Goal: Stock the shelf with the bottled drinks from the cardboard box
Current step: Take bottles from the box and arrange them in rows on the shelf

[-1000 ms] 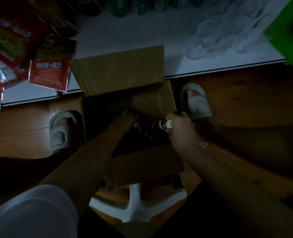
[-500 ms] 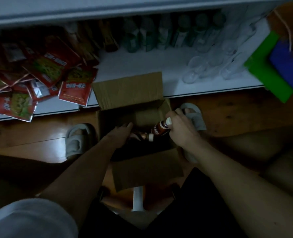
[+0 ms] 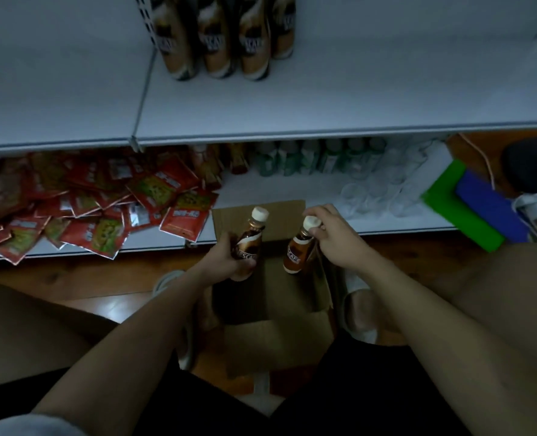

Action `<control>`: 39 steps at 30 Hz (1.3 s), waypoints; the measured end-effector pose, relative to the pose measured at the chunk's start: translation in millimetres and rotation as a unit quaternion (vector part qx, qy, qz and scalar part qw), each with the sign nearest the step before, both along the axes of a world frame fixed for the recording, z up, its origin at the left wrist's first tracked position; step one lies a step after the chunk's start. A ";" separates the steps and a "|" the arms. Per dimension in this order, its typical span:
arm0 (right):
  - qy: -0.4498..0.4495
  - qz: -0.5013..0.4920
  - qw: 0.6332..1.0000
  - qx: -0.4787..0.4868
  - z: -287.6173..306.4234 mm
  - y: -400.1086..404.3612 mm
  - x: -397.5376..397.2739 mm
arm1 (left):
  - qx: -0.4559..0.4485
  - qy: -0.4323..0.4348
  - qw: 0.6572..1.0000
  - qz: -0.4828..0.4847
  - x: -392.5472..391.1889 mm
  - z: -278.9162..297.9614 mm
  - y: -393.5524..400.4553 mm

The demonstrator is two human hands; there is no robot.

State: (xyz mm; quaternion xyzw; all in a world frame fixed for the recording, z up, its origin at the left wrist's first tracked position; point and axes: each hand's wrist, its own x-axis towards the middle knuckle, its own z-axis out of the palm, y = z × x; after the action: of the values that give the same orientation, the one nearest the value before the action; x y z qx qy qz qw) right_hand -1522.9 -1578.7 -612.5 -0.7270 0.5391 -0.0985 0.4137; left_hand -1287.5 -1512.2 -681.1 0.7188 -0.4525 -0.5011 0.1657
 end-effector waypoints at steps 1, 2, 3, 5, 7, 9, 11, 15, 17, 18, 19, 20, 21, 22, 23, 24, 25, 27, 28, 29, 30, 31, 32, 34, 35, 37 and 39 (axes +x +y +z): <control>-0.024 -0.013 1.000 -0.003 6.2 -0.3 1.4 | -0.013 0.019 1.000 0.010 -0.5 7.5 -1.0; -0.047 -0.026 0.999 -0.006 12.5 -0.8 3.1 | -0.030 0.034 0.999 0.018 -1.7 15.9 -1.6; -0.070 -0.040 0.997 -0.009 19.0 -1.7 5.1 | -0.047 0.046 0.998 0.023 -2.2 23.3 -2.5; -0.112 -0.063 0.992 -0.015 31.9 -3.8 9.6 | -0.078 0.061 0.995 0.028 -2.3 35.3 -4.0; -0.154 -0.086 0.984 -0.001 43.8 -4.9 14.7 | -0.101 0.074 0.992 0.034 -2.0 47.6 -4.6; -0.195 -0.105 0.975 -0.001 51.8 -8.1 20.3 | -0.124 0.077 0.989 0.036 -0.8 57.8 -6.3; -0.231 -0.127 0.965 -0.009 59.0 -11.6 25.6 | -0.153 0.076 0.985 0.035 0.1 67.3 -9.5; -0.282 -0.157 0.945 -0.046 76.9 -18.5 36.5 | -0.195 0.071 0.978 0.032 2.9 93.2 -18.4; -0.288 -0.162 0.942 -0.064 87.6 -20.9 41.6 | -0.211 0.070 0.975 0.029 4.4 106.7 -23.1; -0.287 -0.163 0.941 -0.077 92.7 -22.1 43.7 | -0.218 0.067 0.973 0.025 4.9 112.8 -25.1; -0.290 -0.164 0.939 -0.091 98.4 -23.2 45.6 | -0.224 0.065 0.972 0.024 4.9 118.9 -27.1; -0.292 -0.165 0.936 -0.106 104.2 -24.3 47.0 | -0.232 0.064 0.970 0.023 4.6 125.3 -29.1; -0.295 -0.167 0.933 -0.122 110.1 -26.2 48.0 | -0.242 0.065 0.968 0.023 4.3 131.5 -31.7; -0.297 -0.170 0.930 -0.134 116.5 -28.6 48.6 | -0.250 0.065 0.966 0.024 3.9 138.6 -34.0; -0.300 -0.170 0.928 -0.141 122.4 -31.6 49.1 | -0.258 0.068 0.963 0.024 3.8 145.4 -37.0; -0.301 -0.167 0.928 -0.144 128.6 -35.1 49.2 | -0.265 0.068 0.962 0.024 3.9 152.7 -39.9; -0.304 -0.164 0.927 -0.149 135.0 -39.2 49.3 | -0.272 0.067 0.960 0.022 3.7 160.2 -42.9; -0.309 -0.161 0.923 -0.166 147.0 -47.6 49.0 | -0.286 0.061 0.956 0.020 2.9 174.3 -48.6; -0.312 -0.161 0.920 -0.172 152.5 -51.9 48.9 | -0.294 0.058 0.954 0.020 2.5 180.4 -51.7; -0.316 -0.161 0.918 -0.176 157.8 -56.1 48.5 | -0.302 0.054 0.952 0.021 1.9 186.3 -55.0; -0.315 -0.163 0.918 -0.178 162.3 -60.5 48.0 | -0.308 0.046 0.950 0.023 1.8 190.9 -59.0; -0.312 -0.166 0.918 -0.181 166.4 -65.7 47.8 | -0.314 0.039 0.948 0.027 2.2 194.3 -63.5; -0.309 -0.170 0.917 -0.184 170.5 -71.1 48.1 | -0.320 0.031 0.946 0.031 2.6 197.2 -68.1; -0.316 -0.184 0.913 -0.182 179.2 -83.4 50.1 | -0.328 0.017 0.943 0.046 4.0 200.8 -77.5; -0.322 -0.189 0.910 -0.182 183.0 -89.9 51.6 | -0.330 0.012 0.942 0.055 4.9 201.3 -82.3; -0.320 -0.184 0.910 -0.192 189.4 -103.2 55.1 | -0.336 0.007 0.939 0.068 6.3 202.7 -91.5; -0.302 -0.157 0.917 -0.210 193.6 -117.6 57.9 | -0.342 0.007 0.936 0.077 7.8 205.6 -101.0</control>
State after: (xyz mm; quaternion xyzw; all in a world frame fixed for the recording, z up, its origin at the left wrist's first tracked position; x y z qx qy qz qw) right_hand -1465.0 -1696.4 -418.8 -0.6392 0.4625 -0.4878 0.3735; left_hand -1279.7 -1613.2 -475.5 0.6480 -0.5383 -0.3067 0.4430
